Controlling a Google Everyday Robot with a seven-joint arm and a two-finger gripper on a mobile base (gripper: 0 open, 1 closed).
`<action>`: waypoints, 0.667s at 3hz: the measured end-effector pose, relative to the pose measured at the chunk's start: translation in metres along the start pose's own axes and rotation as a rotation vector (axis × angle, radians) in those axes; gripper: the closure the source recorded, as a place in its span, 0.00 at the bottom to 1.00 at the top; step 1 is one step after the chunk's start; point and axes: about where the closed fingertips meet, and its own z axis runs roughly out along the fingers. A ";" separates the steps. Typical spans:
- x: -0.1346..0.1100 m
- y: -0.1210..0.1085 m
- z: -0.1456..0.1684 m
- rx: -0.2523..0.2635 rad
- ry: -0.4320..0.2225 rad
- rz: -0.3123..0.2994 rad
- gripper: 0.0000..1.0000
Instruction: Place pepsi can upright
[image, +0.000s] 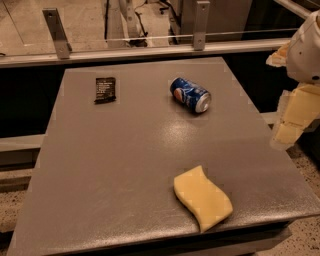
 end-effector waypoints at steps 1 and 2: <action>0.000 0.000 0.000 0.000 0.000 0.000 0.00; -0.023 -0.015 0.016 0.020 -0.012 -0.002 0.00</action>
Offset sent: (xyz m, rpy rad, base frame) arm 0.0615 0.0485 -0.0227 0.0155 -0.0385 -0.0003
